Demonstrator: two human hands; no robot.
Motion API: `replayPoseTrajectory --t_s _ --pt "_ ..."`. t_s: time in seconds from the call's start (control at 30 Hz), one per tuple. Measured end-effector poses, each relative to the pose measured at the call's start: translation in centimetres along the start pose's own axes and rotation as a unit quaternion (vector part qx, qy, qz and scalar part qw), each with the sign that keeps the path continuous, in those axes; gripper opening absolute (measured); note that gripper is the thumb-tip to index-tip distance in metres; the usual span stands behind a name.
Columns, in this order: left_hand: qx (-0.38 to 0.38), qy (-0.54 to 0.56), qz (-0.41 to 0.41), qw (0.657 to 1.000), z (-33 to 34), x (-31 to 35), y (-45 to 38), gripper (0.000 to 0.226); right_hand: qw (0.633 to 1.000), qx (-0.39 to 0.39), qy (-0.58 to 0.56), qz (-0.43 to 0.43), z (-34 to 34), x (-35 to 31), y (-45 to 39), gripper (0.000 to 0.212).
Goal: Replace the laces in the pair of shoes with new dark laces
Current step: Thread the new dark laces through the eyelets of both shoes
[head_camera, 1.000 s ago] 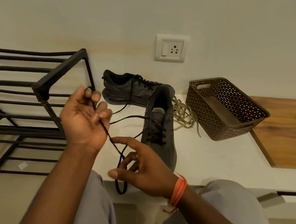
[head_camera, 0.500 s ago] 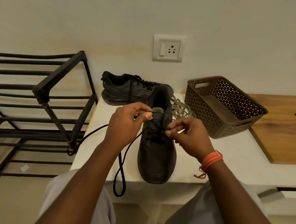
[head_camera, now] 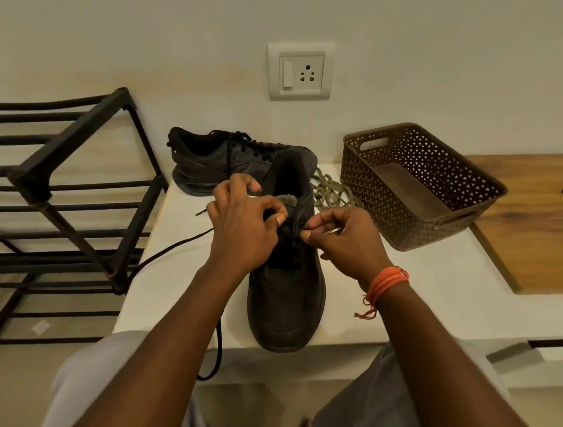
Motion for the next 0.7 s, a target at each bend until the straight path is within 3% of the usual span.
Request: replayPoseTrajectory --t_s 0.13,0.4,0.6,0.7 --pt "-0.034 0.07 -0.055 0.995 0.4 -0.1 0.2 0.011 1.0 0.002 -0.008 0.006 0.1 0.0 -0.2 0.009" --pt "-0.029 0.164 -0.133 0.977 0.9 0.3 0.9 0.01 0.999 -0.002 -0.038 0.01 0.1 0.3 -0.1 0.01" --pt "0.001 0.212 -0.162 0.964 1.2 0.2 1.9 0.011 0.999 0.009 -0.052 0.008 0.3 0.3 0.4 0.04" --pt "-0.007 0.165 -0.138 0.977 1.0 0.0 2.1 0.009 0.999 0.043 -0.02 0.002 0.7 0.0 0.5 0.041"
Point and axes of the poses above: each hand's wrist, its own y-axis away from the middle knuckle, its own z-axis out of the palm, x = y × z, the point moved 5 cm from there along -y, towards the middle knuckle, and after that the axes turned 3 degrees about z, right-handed, at the moved point
